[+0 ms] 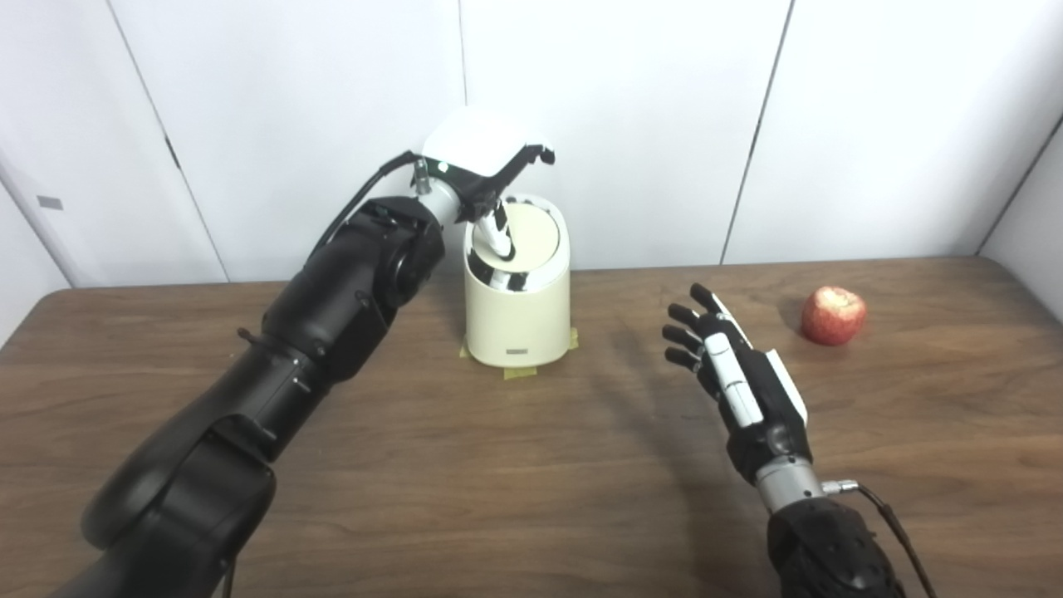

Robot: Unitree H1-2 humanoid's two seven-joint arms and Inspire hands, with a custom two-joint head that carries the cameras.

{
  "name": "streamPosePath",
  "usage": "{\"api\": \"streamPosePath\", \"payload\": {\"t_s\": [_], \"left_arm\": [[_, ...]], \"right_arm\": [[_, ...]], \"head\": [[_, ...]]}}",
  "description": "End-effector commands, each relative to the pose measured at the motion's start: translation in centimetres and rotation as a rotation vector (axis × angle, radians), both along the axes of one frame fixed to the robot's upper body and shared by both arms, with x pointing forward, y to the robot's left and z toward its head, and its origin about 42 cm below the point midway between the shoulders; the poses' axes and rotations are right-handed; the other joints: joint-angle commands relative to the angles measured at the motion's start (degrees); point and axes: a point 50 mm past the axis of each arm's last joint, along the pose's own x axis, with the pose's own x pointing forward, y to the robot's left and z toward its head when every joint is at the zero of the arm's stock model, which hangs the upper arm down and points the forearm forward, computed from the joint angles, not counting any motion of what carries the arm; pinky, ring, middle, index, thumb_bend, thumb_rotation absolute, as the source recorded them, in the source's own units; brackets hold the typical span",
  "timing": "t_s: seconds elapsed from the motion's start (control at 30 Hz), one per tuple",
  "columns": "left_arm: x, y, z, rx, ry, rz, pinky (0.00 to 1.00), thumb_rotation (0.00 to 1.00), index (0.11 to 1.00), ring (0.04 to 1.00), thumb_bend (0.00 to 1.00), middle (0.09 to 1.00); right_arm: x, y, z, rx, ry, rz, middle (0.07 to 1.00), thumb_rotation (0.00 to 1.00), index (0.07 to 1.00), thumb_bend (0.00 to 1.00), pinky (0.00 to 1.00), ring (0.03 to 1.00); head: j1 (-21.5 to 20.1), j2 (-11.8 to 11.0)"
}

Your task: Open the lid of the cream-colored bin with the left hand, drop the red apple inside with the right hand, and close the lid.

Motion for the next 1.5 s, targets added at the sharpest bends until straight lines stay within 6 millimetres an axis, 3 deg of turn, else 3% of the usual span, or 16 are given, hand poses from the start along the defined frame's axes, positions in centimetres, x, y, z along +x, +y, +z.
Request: {"api": "streamPosePath", "payload": {"t_s": [0.0,0.07,0.3,0.4,0.5,0.77,0.93,1.07,1.33,1.4,1.47], "left_arm": [[0.4,0.1,2.7,0.000,-0.048,-0.001,0.77,0.02,0.817,0.811,0.95,0.808],[0.4,0.3,3.8,-0.020,-0.055,0.003,0.69,0.02,0.817,0.792,0.96,0.809],[0.3,1.2,7.2,-0.078,-0.079,-0.008,0.69,0.02,0.823,0.829,0.96,0.842],[0.1,1.4,8.0,-0.080,-0.108,-0.006,0.68,0.03,0.813,0.794,0.96,0.823],[-0.1,1.5,8.4,-0.089,-0.124,-0.003,0.58,0.03,0.792,0.720,0.98,0.770],[-0.1,1.5,8.5,-0.089,-0.130,0.002,0.58,0.03,0.793,0.729,0.98,0.778],[-0.3,2.5,8.8,-0.139,-0.126,0.017,0.61,0.03,0.799,0.732,0.97,0.776],[-1.3,4.6,8.9,-0.237,-0.132,0.011,0.58,0.03,0.773,0.731,0.94,0.763],[-3.7,9.0,7.5,-0.444,-0.140,0.036,0.63,0.11,0.756,0.732,0.86,0.741],[-4.7,9.9,6.6,-0.525,-0.190,0.033,0.63,0.13,0.729,0.726,0.83,0.747],[-5.7,10.6,5.4,-0.607,-0.244,0.034,0.63,0.08,0.696,0.735,0.70,0.759]], "right_arm": [[0.8,0.3,1.9,0.003,-0.074,0.008,0.870,0.85,0.946,0.58,0.81,0.840],[0.9,0.3,1.8,0.007,-0.073,0.007,0.870,0.85,0.946,0.57,0.81,0.838],[1.2,0.3,1.7,0.002,-0.076,0.013,0.873,0.85,0.946,0.58,0.81,0.841],[1.3,0.3,1.6,0.003,-0.077,0.016,0.871,0.85,0.944,0.58,0.82,0.841],[1.3,0.3,1.7,0.000,-0.080,0.015,0.871,0.85,0.942,0.59,0.82,0.842],[1.3,0.4,1.8,-0.004,-0.075,0.011,0.867,0.86,0.941,0.59,0.81,0.837],[1.2,0.4,1.9,-0.003,-0.074,0.009,0.869,0.86,0.942,0.58,0.81,0.838],[1.3,0.3,1.9,0.007,-0.078,0.009,0.870,0.85,0.940,0.59,0.81,0.840],[1.4,-0.1,1.9,0.001,-0.080,0.003,0.867,0.85,0.938,0.58,0.81,0.835],[1.4,-0.3,1.8,-0.001,-0.076,0.000,0.865,0.86,0.935,0.58,0.80,0.834],[1.5,-0.5,1.7,0.002,-0.073,0.003,0.863,0.85,0.931,0.58,0.81,0.832]], "head": [[0.0,0.0],[0.1,-0.1],[0.2,-0.5],[0.2,-0.6],[0.2,-0.5],[0.0,-0.4],[-0.2,-0.5],[-0.4,-0.4],[-0.3,-0.3],[-0.1,-0.4],[-0.2,-0.4]]}}
